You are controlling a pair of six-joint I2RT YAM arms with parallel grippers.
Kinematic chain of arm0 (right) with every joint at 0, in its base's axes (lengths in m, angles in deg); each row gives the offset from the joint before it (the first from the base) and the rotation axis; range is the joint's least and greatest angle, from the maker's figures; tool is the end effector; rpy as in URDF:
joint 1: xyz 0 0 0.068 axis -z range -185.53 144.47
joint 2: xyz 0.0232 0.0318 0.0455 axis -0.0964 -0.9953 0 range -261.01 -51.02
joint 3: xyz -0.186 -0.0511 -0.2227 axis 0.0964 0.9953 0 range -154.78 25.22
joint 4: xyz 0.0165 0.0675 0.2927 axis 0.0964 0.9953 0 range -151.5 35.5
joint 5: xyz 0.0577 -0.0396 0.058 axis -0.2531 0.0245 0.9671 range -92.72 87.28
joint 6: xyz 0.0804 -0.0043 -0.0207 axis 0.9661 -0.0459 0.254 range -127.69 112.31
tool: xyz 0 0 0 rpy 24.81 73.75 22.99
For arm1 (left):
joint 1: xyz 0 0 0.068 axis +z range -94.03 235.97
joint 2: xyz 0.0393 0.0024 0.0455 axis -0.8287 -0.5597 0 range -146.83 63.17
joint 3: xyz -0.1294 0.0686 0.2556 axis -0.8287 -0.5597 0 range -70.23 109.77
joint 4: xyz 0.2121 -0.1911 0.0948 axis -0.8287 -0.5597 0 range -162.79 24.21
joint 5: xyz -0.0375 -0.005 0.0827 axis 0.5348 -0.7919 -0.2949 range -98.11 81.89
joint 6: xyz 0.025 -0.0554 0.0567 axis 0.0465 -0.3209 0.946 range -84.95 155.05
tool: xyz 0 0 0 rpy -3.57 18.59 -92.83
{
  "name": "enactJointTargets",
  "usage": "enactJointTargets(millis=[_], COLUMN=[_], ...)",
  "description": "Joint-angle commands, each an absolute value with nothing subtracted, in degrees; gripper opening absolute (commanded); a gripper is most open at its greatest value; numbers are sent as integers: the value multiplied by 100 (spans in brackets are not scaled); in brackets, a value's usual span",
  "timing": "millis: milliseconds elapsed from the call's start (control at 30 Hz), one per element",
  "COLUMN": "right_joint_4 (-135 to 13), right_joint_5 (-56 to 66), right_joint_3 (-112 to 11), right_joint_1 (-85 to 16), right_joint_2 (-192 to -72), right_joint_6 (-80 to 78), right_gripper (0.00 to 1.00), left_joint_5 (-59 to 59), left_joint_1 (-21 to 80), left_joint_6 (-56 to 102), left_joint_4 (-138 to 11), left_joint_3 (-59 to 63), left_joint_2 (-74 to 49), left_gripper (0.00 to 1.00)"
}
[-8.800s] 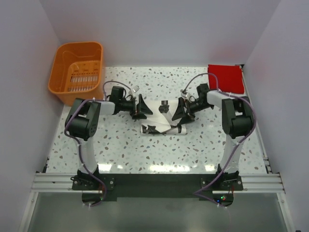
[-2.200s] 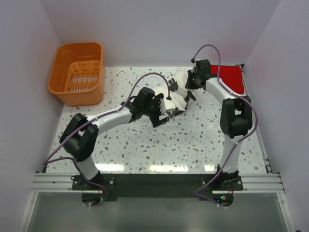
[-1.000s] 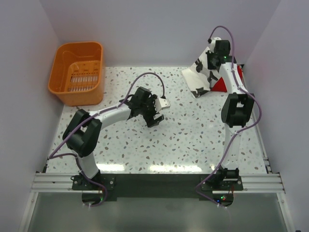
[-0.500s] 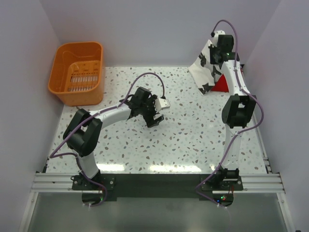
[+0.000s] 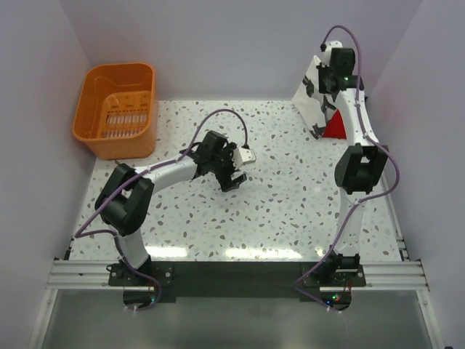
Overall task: Fold and stack the t-shirts
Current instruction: Neatly place the folded tshirt to the corner
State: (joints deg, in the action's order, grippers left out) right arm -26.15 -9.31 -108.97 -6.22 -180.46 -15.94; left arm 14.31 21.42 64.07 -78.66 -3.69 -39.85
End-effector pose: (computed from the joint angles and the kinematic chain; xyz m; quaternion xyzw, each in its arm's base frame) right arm 0.6086 -0.0010 0.3439 -0.0392 0.8668 -0.0825 0.4902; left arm 0.3488 -0.2738 0.1633 0.5418 0.7464 -0.1985 0.3315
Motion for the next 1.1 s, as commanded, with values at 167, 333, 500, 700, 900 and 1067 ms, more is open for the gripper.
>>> enactJointTargets(millis=[167, 333, 500, 700, 900, 1067], right_joint_4=[-2757, -2784, -2889, -2968, -3162, -3363], right_joint_5=[-1045, -1010, -1019, -1045, -1072, -1045], right_joint_3=[-11391, -11514, -11418, -11304, -11084, -10996], right_joint_1=[-580, -580, -571, -238, -132, -61], right_joint_2=[-17494, -17547, -17599, -17810, -17898, -18012], right_joint_6=[-1665, -1683, -1797, -1929, -2096, -2307], right_gripper=[0, 0, 0, 0, 0, 0], left_joint_5=[1650, 1668, 1685, 1694, 1703, 1712], left_joint_1=[2186, 2186, 2178, 2178, 2186, 2186], left_joint_6=[6213, 6186, 6186, 6239, 6283, 6327], left_joint_4=[-7634, -7652, -7696, -7792, -7871, -7906], left_joint_3=[-238, -202, -132, -36, -36, -9], left_joint_2=[-4045, -4089, -4124, -4185, -4194, -4212], left_gripper=[100, 100, 100, 100, 100, 100])
